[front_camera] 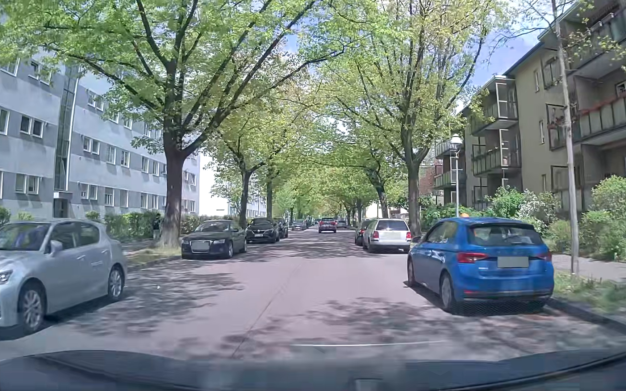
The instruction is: Follow the waypoints while adhering to traffic rules and regulations
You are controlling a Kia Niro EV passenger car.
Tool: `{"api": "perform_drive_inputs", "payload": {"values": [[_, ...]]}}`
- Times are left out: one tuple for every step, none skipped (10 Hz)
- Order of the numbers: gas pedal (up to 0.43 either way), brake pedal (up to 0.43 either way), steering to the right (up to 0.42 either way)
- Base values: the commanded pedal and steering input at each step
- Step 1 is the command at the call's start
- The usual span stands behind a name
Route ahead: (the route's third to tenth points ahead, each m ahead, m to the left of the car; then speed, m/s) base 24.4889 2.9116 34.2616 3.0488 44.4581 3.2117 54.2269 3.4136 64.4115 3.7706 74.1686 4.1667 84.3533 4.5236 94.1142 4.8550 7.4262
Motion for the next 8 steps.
{"api": "perform_drive_inputs", "payload": {"values": [[0.449,0.018,-0.006],[0.449,0.018,-0.006],[0.449,0.018,-0.006],[0.449,0.018,-0.006],[0.449,0.018,-0.006],[0.449,0.018,-0.006],[0.449,0.018,-0.006],[0.449,0.018,-0.007]]}}
